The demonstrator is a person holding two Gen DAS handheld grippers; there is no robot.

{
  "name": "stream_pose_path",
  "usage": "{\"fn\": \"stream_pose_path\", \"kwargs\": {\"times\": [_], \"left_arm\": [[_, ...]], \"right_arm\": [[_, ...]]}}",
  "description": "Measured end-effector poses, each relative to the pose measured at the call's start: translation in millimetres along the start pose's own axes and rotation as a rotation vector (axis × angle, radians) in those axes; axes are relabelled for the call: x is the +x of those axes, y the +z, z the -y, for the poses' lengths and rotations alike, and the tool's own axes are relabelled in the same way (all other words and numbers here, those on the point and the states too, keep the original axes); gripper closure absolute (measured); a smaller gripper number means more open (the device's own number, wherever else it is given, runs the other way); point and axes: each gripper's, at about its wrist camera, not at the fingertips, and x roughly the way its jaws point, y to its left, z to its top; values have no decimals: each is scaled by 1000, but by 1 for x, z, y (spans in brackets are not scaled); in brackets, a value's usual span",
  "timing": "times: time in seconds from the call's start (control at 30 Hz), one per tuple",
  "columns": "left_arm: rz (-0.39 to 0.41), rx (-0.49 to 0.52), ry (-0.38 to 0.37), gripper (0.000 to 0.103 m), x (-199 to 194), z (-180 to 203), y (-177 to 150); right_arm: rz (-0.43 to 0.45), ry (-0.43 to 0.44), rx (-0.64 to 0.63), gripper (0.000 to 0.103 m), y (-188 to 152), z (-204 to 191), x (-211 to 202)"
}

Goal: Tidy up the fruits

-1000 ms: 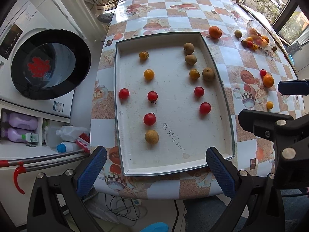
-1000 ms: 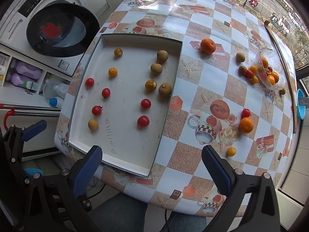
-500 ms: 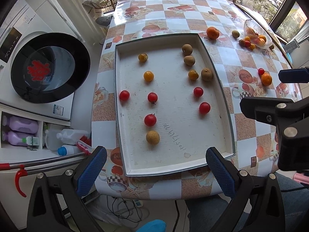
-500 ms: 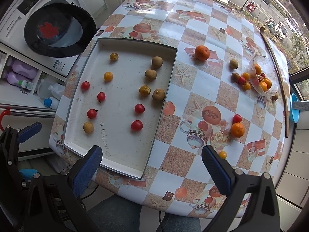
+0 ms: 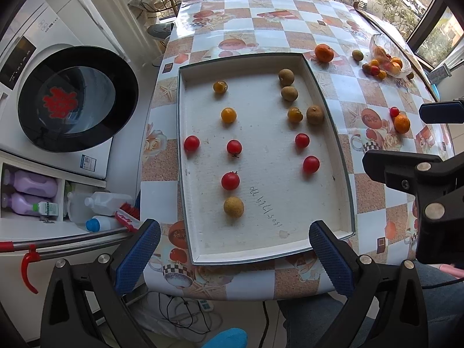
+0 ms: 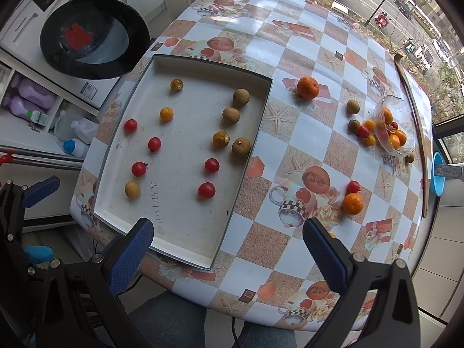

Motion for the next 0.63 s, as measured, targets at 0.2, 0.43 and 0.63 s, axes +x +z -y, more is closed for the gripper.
{"fn": "stream_pose_path", "kwargs": {"times": [0.2, 0.43, 0.63], "left_arm": [[1, 1, 3, 0, 0, 1, 0], [3, -2, 5, 0, -1, 2, 0], [25, -11, -16, 0, -5, 5, -1]], "right_arm": [[1, -4, -14, 0, 0, -1, 0], [3, 0, -21, 0, 1, -1, -1], [2, 3, -22, 0, 0, -1, -1]]}}
